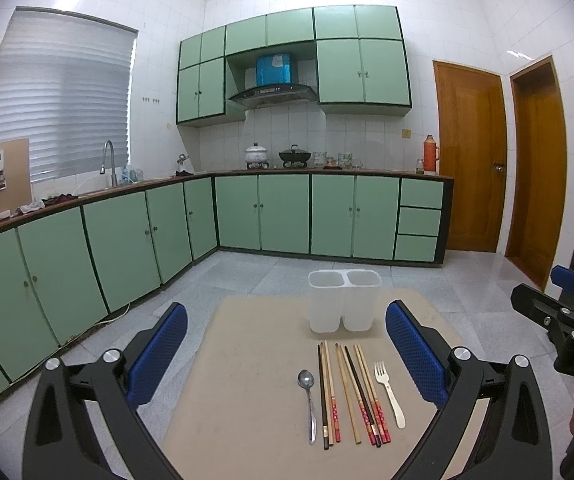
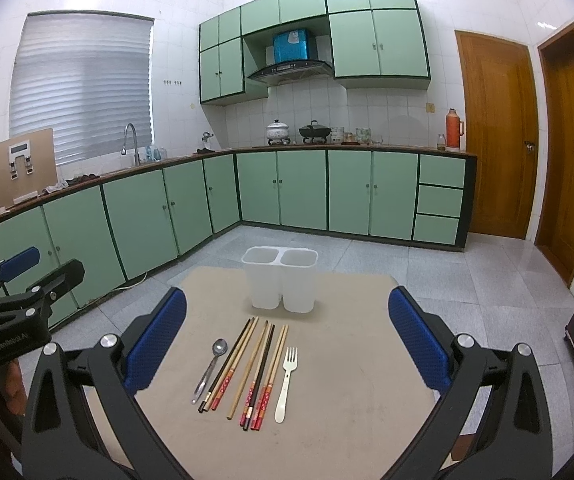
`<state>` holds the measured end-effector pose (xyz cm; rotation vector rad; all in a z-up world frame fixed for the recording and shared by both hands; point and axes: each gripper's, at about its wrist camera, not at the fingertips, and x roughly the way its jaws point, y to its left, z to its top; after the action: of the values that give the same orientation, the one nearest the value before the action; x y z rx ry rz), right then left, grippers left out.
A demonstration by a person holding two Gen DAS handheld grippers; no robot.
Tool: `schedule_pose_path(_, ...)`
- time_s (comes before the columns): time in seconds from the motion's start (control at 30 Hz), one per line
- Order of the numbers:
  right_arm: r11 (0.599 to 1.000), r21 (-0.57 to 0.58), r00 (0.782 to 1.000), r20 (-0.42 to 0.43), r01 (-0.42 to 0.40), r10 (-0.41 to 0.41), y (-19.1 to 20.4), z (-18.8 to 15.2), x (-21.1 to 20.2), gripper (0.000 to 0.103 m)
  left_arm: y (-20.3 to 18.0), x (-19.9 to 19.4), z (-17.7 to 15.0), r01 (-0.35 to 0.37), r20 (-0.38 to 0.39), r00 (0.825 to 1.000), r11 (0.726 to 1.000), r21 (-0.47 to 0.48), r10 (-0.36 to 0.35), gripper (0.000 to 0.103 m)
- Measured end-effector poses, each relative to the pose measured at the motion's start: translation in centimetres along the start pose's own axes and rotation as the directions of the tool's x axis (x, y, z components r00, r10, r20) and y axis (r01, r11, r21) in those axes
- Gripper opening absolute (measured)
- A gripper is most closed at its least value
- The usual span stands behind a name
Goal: Organize utensils
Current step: 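Lower the left tool toward the steel spoon while the right tool approaches the white fork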
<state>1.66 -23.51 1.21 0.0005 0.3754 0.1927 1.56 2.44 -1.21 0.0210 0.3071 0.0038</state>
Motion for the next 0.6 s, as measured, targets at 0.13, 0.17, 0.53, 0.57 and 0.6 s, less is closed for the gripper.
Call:
schedule_pose_path(0.13, 1.0, 0.007, 0.999, -0.04, 0.014, -0.014, -0.4, -0.7, 1.8, 0.098, 0.2, 2.2, -1.0, -0.014, -0.042, 0.999, 1.0, -0.007, 0.013, 0.097)
schedule_pose_path(0.17, 1.0, 0.009, 0.998, -0.054, 0.018, -0.018, -0.6, -0.9, 2.5, 0.098, 0.6, 3.1, -1.3, -0.022, -0.06, 0.998, 1.0, -0.006, 0.021, 0.097)
schedule_pose_path(0.53, 0.998, 0.01, 0.963, -0.263, 0.058, -0.054, -2.1, -5.1, 12.9, 0.098, 1.6, 14.3, -6.4, -0.059, -0.326, 0.943, 0.998, 0.033, 0.067, 0.097)
schedule_pose_path(0.57, 0.998, 0.008, 0.958, -0.282, 0.062, -0.057, -2.2, -5.5, 13.9, 0.098, 1.6, 15.2, -7.2, -0.06, -0.347, 0.935, 0.998, 0.033, 0.067, 0.097)
schedule_pose_path(0.6, 0.998, 0.008, 0.954, -0.295, 0.062, -0.057, -2.3, -5.8, 14.7, 0.098, 1.8, 16.3, -7.8, -0.061, -0.375, 0.924, 0.998, 0.03, 0.068, 0.097)
